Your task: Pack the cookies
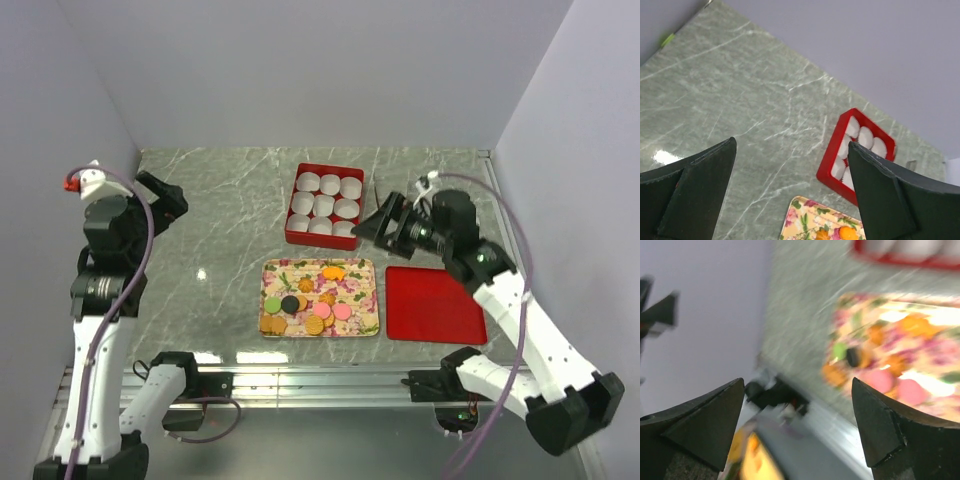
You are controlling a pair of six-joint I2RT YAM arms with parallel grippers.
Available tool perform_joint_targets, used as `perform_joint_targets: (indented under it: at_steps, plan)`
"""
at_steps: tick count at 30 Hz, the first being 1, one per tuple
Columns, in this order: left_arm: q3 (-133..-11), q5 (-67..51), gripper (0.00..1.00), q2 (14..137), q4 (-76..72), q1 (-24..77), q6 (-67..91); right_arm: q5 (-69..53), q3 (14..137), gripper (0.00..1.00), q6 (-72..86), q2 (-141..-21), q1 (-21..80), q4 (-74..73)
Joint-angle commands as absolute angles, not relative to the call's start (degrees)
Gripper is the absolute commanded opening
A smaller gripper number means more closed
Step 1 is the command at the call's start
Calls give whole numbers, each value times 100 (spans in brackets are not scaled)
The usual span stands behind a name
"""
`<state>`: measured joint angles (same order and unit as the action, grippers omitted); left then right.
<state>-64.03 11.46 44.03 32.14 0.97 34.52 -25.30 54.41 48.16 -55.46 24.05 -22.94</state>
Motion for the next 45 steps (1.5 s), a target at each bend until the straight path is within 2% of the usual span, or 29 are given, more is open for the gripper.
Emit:
perform_joint_targets:
  at_steps: [1,5,11,18,33,45]
  plan:
    - [-6487,1108,99,4702,3288,97,3437,-890,6833,95,3623,-6559,2031,-4101]
    - [-6188,1363,99,4562,3243,97,3656,-10,7970,95,2778,-7908,1723,-5298]
    - [-6048,704,99,4694,3551,167,3375,387,8867,95,2435,-9403,1521,-5634]
    - [-5889,641,98,4588,3779,176,3331,553,9903,95,2294,-10913,1477,-5792]
    - [-6161,958,96,4667,4087,176,3191,580,11118,95,2224,-12523,1257,-5898]
    - [-6249,1081,93,4755,4368,176,3155,457,11320,95,2180,-13165,1248,-5713]
